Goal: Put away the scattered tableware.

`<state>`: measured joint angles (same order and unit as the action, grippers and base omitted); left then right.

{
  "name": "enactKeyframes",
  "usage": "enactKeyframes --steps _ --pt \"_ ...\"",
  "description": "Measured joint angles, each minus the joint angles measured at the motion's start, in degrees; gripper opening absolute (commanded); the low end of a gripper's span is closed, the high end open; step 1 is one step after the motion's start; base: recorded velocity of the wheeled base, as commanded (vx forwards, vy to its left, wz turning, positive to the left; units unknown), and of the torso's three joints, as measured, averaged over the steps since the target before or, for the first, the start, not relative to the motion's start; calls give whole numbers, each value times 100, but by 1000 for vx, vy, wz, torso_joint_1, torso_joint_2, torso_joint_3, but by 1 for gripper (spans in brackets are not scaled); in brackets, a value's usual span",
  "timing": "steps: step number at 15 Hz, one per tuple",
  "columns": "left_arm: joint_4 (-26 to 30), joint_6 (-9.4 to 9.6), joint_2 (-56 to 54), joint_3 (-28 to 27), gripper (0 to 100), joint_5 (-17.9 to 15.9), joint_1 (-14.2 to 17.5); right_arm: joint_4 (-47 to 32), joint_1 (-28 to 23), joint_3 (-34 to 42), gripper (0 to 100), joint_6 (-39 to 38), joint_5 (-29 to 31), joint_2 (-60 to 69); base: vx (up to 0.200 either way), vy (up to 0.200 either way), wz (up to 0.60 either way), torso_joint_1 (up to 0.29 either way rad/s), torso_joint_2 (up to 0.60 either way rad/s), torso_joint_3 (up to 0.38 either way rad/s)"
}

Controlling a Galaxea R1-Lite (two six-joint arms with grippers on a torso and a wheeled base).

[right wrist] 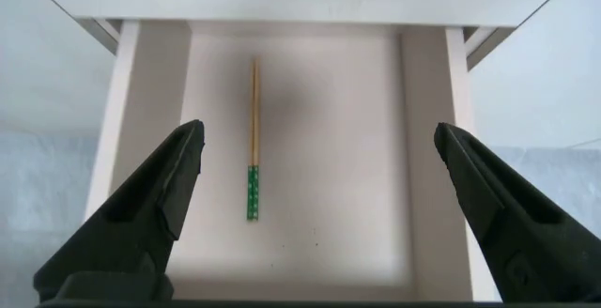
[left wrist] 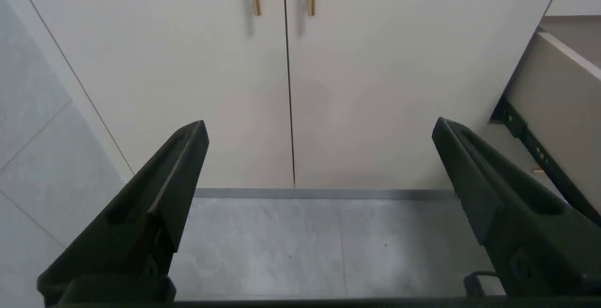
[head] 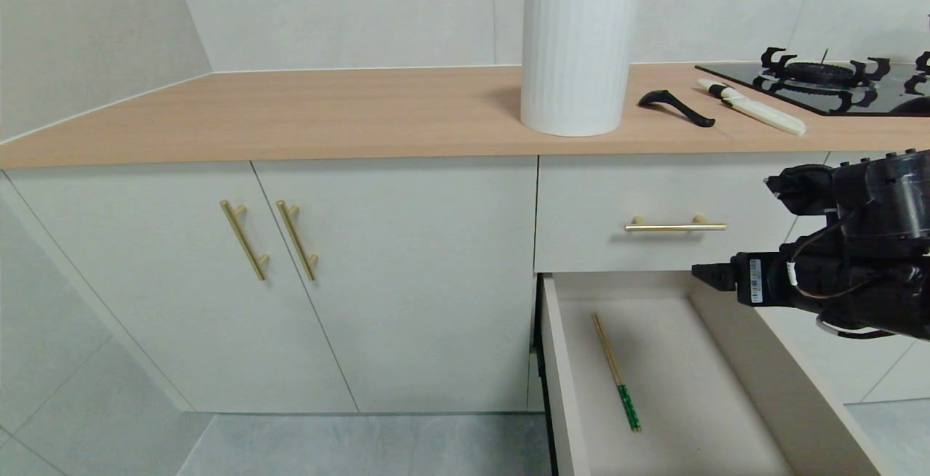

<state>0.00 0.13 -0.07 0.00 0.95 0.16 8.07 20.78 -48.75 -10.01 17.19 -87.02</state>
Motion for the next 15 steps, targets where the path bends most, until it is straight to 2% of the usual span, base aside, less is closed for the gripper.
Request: enactKeyframes --steps 3,6,15 --pt "0 -2 0 0 100 0 0 5 -1 0 100 0 13 50 0 0 0 11 -54 -41" --pt "0 -2 0 -5 100 0 0 22 0 -1 100 0 21 66 0 0 0 79 -240 -251" --pt "0 -2 0 0 100 0 -2 18 -6 16 100 0 32 33 0 0 0 155 -477 -298"
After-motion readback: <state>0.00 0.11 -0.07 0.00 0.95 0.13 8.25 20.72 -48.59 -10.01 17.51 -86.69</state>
